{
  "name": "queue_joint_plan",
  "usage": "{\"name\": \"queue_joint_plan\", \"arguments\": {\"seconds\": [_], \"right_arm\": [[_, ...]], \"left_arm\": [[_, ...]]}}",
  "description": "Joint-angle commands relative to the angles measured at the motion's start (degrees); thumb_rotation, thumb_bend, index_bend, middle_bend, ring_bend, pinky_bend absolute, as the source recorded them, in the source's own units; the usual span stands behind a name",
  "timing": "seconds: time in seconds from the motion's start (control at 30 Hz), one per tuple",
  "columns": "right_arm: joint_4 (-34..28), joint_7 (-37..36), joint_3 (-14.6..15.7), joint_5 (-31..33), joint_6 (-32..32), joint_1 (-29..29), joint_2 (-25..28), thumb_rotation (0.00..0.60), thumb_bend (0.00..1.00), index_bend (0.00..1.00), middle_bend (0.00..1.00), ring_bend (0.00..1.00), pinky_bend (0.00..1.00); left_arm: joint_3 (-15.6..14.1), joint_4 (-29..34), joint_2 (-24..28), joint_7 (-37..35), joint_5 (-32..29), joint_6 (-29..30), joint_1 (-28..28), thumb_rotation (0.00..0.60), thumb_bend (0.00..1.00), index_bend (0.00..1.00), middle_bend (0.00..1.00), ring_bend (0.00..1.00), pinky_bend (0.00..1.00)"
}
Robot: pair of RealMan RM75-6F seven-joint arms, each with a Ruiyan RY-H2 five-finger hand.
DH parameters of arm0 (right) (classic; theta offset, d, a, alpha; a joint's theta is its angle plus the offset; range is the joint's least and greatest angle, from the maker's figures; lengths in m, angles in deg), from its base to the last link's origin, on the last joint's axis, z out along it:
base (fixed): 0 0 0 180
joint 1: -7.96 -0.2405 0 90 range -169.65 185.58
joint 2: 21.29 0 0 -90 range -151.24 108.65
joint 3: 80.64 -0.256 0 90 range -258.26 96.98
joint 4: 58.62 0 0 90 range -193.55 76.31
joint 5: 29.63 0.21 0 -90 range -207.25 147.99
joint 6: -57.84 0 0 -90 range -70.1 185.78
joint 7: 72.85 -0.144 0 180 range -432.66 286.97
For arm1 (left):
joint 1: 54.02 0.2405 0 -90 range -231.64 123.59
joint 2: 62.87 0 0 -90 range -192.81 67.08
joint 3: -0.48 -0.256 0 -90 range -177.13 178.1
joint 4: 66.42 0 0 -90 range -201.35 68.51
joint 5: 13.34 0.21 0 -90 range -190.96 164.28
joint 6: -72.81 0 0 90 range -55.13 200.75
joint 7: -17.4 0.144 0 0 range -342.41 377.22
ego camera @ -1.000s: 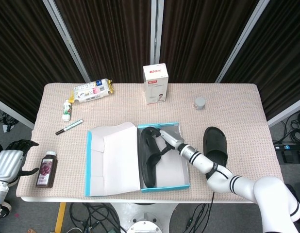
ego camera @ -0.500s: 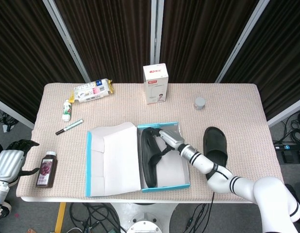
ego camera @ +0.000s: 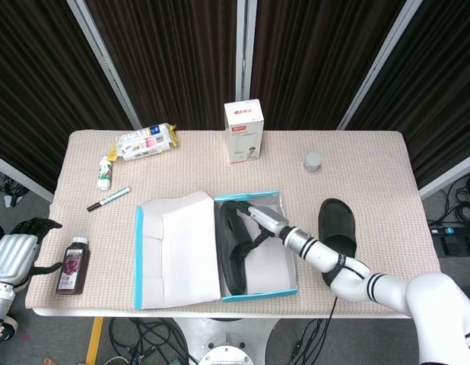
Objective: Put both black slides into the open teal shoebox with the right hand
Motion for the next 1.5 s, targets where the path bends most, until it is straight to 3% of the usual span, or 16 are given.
{"name": "queue_joint_plan", "arguments": {"seconds": [0.03,0.27,0.47,0.67,0.73,0.93,1.1,1.3,1.5], "right_arm": [[-1.1,0.0,0.3,-0.4,0.4,-0.2,1.0,0.600,0.00,0.00,0.08,0.00,0.14],[-5.5,4.5,-0.3,0.5,2.1,0.6,5.3,0.600,0.00,0.00,0.08,0.00,0.14],[-10.6,12.2,-1.7,5.2,-0.5,1.3,10.8,0.600,0.00,0.00,0.09,0.00,0.14],[-18.3,17.7,-3.2,7.1,2.0,3.2,17.5,0.600,0.00,0.00,0.09,0.00,0.14],[-21.6,23.6,-4.1,9.8,2.5,4.1,20.7,0.600,0.00,0.00,0.11,0.00,0.13],[-35.2,49.8,-4.7,28.9,1.5,4.5,31.5,0.600,0.02,0.00,0.13,0.00,0.14],[-42.5,68.1,-1.0,49.1,2.4,0.8,37.0,0.600,0.04,0.00,0.13,0.00,0.17],[-47.7,81.5,3.6,65.7,8.2,-3.1,39.1,0.600,0.04,0.00,0.13,0.01,0.16],[-47.8,86.8,5.7,77.5,11.9,-4.4,37.4,0.600,0.04,0.00,0.14,0.02,0.13]], "left_arm": [[0.0,0.0,0.0,0.0,0.0,0.0,0.0,0.600,0.09,0.28,0.24,0.16,0.21],[0.2,0.5,0.1,0.3,0.2,0.0,-0.3,0.600,0.09,0.28,0.24,0.16,0.21],[0.5,1.1,0.2,0.7,0.1,0.0,-0.6,0.600,0.09,0.28,0.24,0.16,0.21],[0.7,1.7,0.4,1.2,0.0,0.2,-0.7,0.600,0.09,0.28,0.24,0.16,0.21],[0.8,2.0,0.5,1.4,0.0,0.2,-0.8,0.600,0.09,0.28,0.24,0.16,0.21],[0.8,2.2,0.5,1.4,0.2,0.6,-0.7,0.600,0.09,0.28,0.24,0.16,0.21],[0.5,2.1,0.4,1.1,0.4,0.7,-0.6,0.600,0.09,0.28,0.24,0.16,0.21],[0.4,2.3,0.6,0.8,0.8,0.9,-0.7,0.600,0.09,0.28,0.24,0.16,0.21],[0.0,2.7,1.0,0.4,1.1,0.0,-1.0,0.600,0.09,0.28,0.24,0.16,0.21]]}}
